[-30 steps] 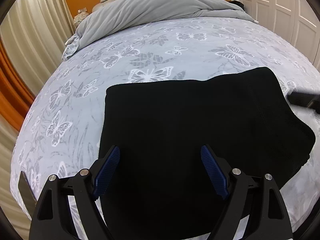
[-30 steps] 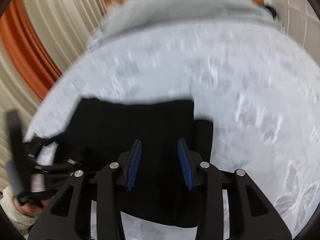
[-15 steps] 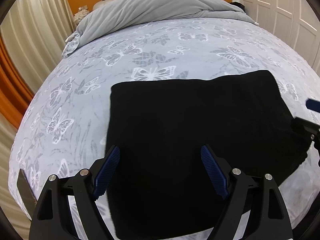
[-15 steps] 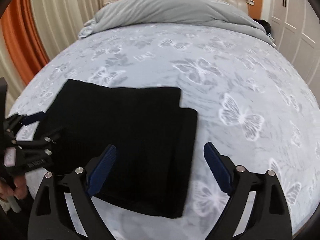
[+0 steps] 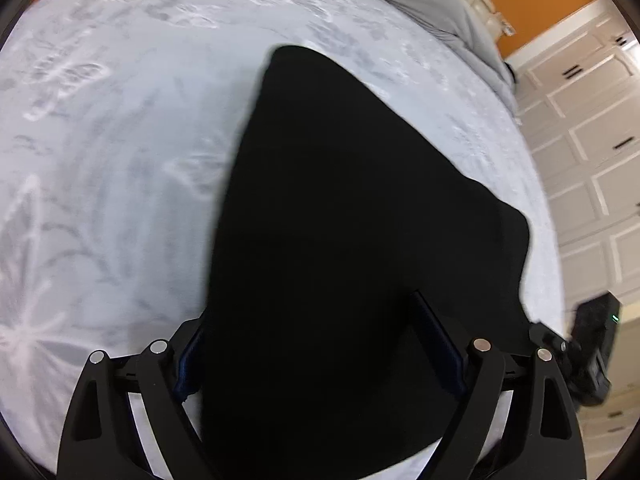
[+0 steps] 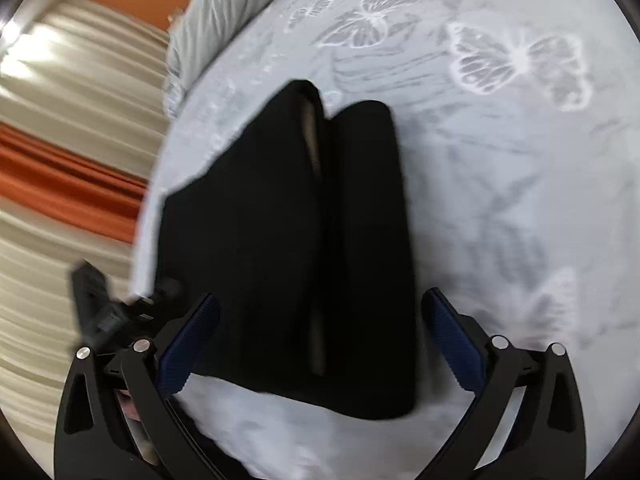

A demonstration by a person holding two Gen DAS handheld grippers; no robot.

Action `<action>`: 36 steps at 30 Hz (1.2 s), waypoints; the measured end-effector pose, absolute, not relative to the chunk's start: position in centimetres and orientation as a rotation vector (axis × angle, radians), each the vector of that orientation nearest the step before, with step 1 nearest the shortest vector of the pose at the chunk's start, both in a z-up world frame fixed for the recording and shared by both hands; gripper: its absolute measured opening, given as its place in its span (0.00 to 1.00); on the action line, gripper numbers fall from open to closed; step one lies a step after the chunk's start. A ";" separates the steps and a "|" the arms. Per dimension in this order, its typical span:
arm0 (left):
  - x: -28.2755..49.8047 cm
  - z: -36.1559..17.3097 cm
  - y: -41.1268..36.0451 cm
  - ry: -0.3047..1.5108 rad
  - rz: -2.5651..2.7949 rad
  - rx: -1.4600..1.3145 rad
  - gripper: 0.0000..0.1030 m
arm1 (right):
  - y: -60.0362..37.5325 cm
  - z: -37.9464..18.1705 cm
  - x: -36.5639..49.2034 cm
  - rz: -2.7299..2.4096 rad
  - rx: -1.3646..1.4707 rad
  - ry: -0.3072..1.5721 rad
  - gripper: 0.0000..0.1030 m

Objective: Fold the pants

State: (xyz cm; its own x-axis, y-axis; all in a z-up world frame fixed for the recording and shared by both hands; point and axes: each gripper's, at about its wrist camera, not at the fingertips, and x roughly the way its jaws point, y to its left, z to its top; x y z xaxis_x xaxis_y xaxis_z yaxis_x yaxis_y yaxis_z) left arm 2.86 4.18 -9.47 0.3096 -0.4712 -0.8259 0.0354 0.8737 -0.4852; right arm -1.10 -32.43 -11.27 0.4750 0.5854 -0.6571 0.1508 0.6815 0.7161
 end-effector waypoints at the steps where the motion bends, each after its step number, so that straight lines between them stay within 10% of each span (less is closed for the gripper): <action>1: 2.9 -9.6 3.8 1.219 -0.351 -0.411 0.89 | -32.4 -11.6 -0.8 0.300 0.826 1.069 0.96; 10: 3.5 -10.2 3.4 1.130 -0.332 -0.467 0.90 | -31.6 -12.3 -0.1 0.313 0.816 0.978 0.96; 12: 4.1 -10.3 3.9 1.113 -0.379 -0.539 0.89 | -31.3 -12.0 -0.2 0.281 0.769 0.973 0.77; 13: 4.1 -10.4 4.2 1.108 -0.382 -0.560 0.77 | -31.3 -12.1 -0.4 0.289 0.779 0.980 0.50; 14: 4.0 -10.4 4.5 1.112 -0.373 -0.571 0.65 | -31.6 -12.3 -0.8 0.313 0.838 0.970 0.44; 19: 1.5 -8.5 5.8 1.126 -0.447 -0.608 0.36 | -31.3 -9.7 -3.8 0.378 0.817 0.984 0.41; 24: -3.4 -9.0 5.5 1.181 -0.482 -0.567 0.41 | -32.6 -12.7 -8.4 0.352 0.883 1.046 0.48; 30: -2.6 -10.5 3.1 1.193 -0.418 -0.533 0.79 | -32.4 -13.4 -6.8 0.353 0.921 1.038 0.60; 36: -2.4 -9.9 0.1 1.143 -0.313 -0.443 0.79 | -30.6 -12.4 -6.4 0.297 0.801 0.994 0.52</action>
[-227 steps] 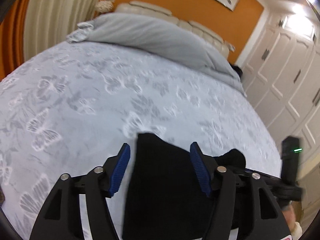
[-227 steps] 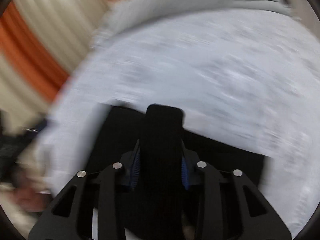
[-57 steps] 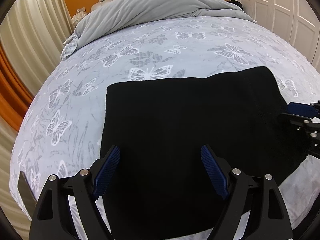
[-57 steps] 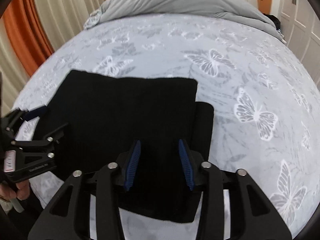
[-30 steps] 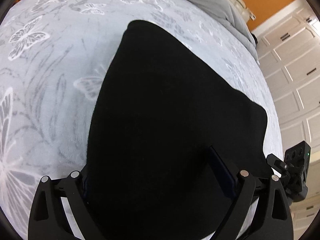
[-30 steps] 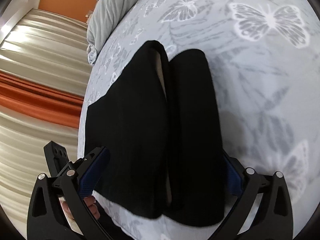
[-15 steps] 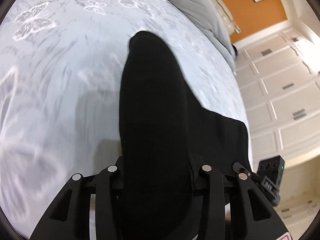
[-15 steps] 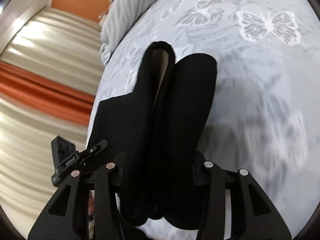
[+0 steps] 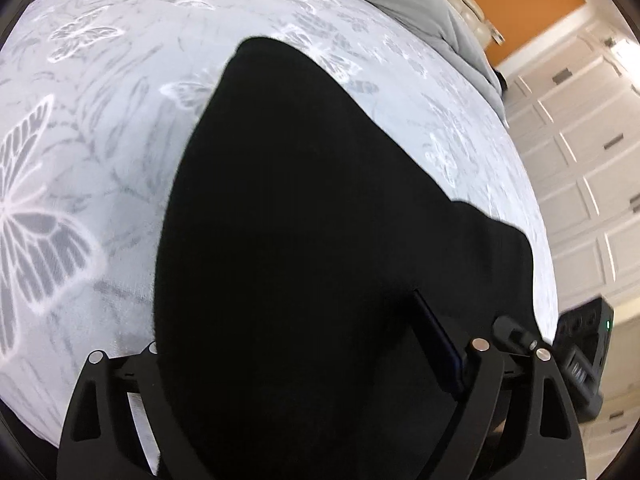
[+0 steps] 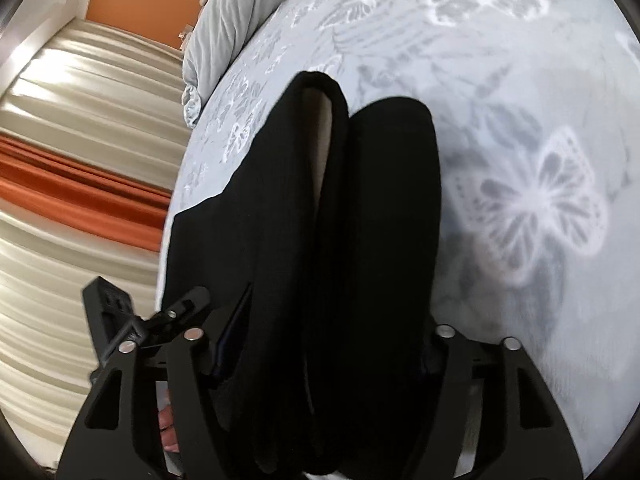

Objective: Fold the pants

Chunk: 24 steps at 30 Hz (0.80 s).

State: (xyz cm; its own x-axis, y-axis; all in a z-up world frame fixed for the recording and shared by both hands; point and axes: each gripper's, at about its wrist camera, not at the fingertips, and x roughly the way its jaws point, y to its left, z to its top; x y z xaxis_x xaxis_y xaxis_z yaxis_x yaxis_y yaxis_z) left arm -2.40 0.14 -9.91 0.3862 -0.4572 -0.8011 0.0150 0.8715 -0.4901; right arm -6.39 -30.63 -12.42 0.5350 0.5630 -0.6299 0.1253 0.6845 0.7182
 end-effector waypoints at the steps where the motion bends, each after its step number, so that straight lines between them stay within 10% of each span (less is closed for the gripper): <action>1: -2.5 -9.9 0.4 1.132 -0.300 -0.440 0.66 | -30.6 -12.2 -6.4 0.297 0.796 0.986 0.47; 8: -4.0 -6.7 1.4 1.023 -0.324 -0.357 0.33 | -29.1 -8.6 -7.7 0.306 0.641 0.868 0.42; 24: -12.1 7.0 1.3 0.734 -0.444 -0.234 0.32 | -27.4 4.7 -15.5 0.424 0.479 0.559 0.41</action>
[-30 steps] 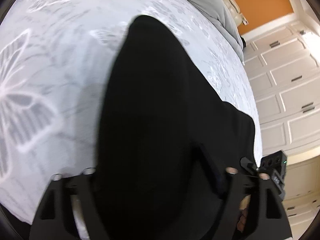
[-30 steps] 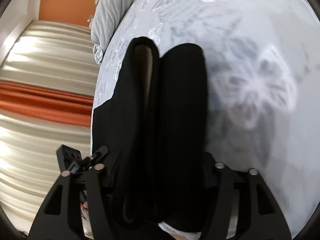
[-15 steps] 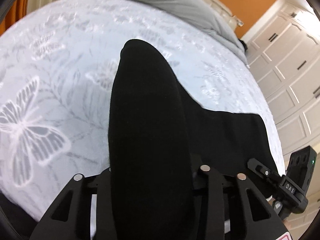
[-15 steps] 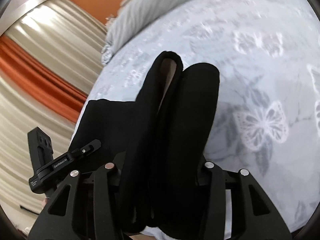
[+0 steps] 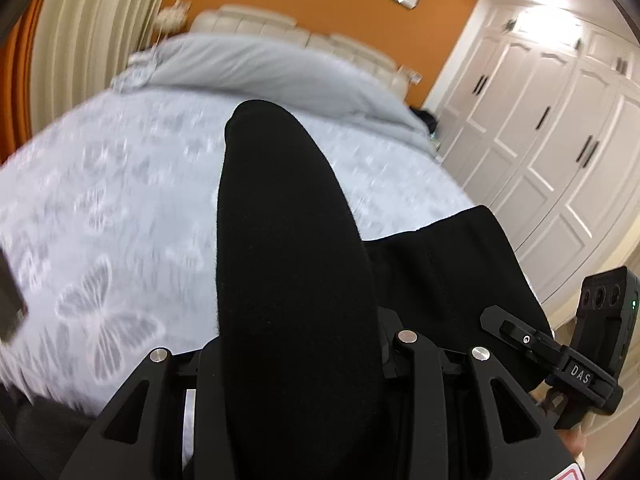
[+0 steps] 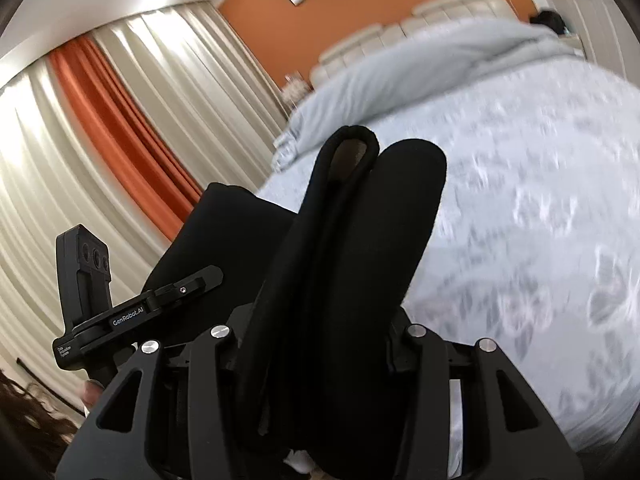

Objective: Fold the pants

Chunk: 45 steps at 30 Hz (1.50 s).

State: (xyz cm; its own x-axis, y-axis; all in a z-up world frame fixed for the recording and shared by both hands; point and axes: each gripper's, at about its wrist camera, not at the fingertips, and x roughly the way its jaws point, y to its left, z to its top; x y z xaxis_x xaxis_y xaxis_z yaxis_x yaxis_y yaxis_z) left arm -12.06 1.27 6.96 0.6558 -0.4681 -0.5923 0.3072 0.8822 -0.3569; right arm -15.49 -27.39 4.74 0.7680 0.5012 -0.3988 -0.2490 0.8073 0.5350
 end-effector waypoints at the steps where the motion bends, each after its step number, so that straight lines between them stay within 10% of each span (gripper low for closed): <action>1: -12.1 8.2 1.3 0.705 -0.452 -0.230 0.32 | -27.5 5.7 -15.4 0.433 0.464 0.537 0.41; 26: 8.4 26.1 -1.6 0.192 -0.460 -0.158 0.37 | -34.7 21.2 9.1 0.528 0.510 0.195 0.42; 42: 34.6 -6.2 -1.8 0.824 -0.312 -0.410 0.37 | -35.2 -9.6 31.0 0.287 0.610 0.728 0.45; 43: 35.3 -9.7 -1.6 0.903 -0.265 -0.421 0.40 | -35.5 -12.2 30.9 0.244 0.621 0.768 0.61; 45: 34.7 -11.6 -0.1 0.832 -0.266 -0.484 0.54 | -37.1 -11.8 30.1 0.284 0.719 0.715 0.60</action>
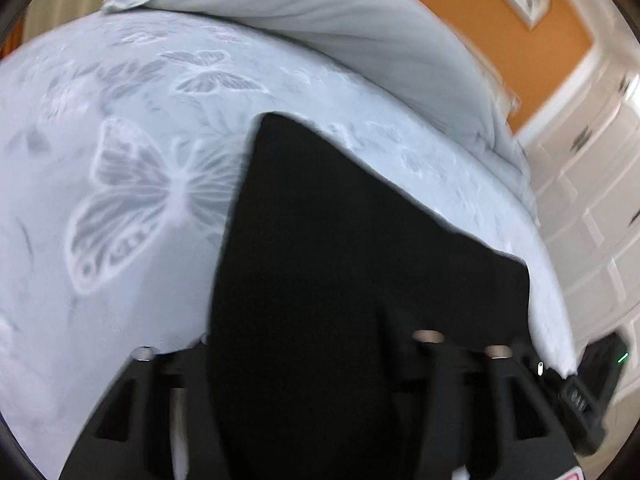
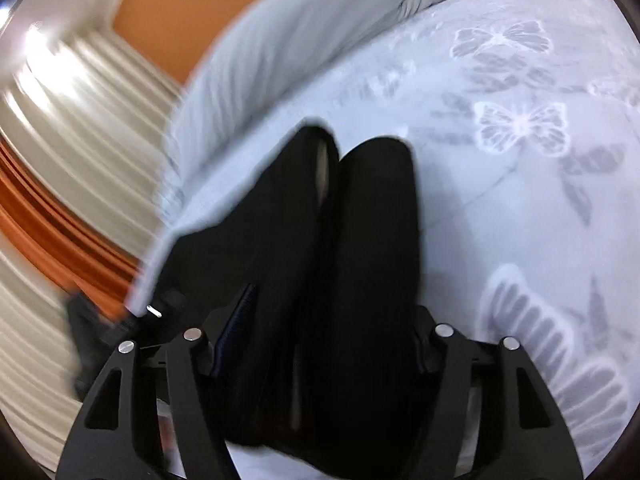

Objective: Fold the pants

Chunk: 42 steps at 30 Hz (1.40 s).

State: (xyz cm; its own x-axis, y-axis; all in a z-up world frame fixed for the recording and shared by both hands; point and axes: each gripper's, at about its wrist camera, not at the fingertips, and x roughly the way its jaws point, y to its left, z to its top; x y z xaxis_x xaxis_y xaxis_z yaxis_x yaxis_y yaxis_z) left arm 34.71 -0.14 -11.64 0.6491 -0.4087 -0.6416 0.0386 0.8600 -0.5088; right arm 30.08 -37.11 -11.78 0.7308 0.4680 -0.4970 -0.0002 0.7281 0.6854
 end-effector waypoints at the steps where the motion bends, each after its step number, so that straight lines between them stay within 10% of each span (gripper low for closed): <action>1: 34.4 -11.4 0.3 0.820 -0.271 -0.497 0.55 | -37.7 -11.1 30.0 0.272 0.726 0.715 0.62; 6: 35.3 -10.8 0.3 0.902 -0.265 -0.471 0.55 | -37.0 -11.4 31.0 0.302 0.724 0.843 0.69; 8: 35.3 -10.8 0.5 0.905 -0.273 -0.486 0.48 | -36.3 -11.5 30.6 0.308 0.693 0.832 0.48; 13: 34.0 -8.5 0.8 0.922 -0.349 -0.534 0.36 | -36.8 -8.9 27.9 0.382 0.708 0.773 0.40; 16: 34.3 -9.6 0.4 0.983 -0.320 -0.497 0.47 | -37.3 -11.4 28.7 0.273 0.599 0.876 0.62; 20: 32.7 -8.7 0.2 0.931 -0.289 -0.383 0.54 | -40.2 -8.4 26.1 0.161 0.678 0.757 0.65; 26: 29.8 -0.6 1.0 0.650 -0.200 -0.302 0.72 | -34.2 0.1 26.6 0.333 0.424 0.631 0.51; 34: 38.2 -10.3 -3.0 0.912 -0.087 -0.261 0.78 | -35.2 -9.0 32.7 0.165 0.454 0.798 0.43; 42: 35.1 -7.7 -2.5 0.826 -0.064 -0.227 0.78 | -33.8 -9.5 28.6 0.228 0.348 0.837 0.47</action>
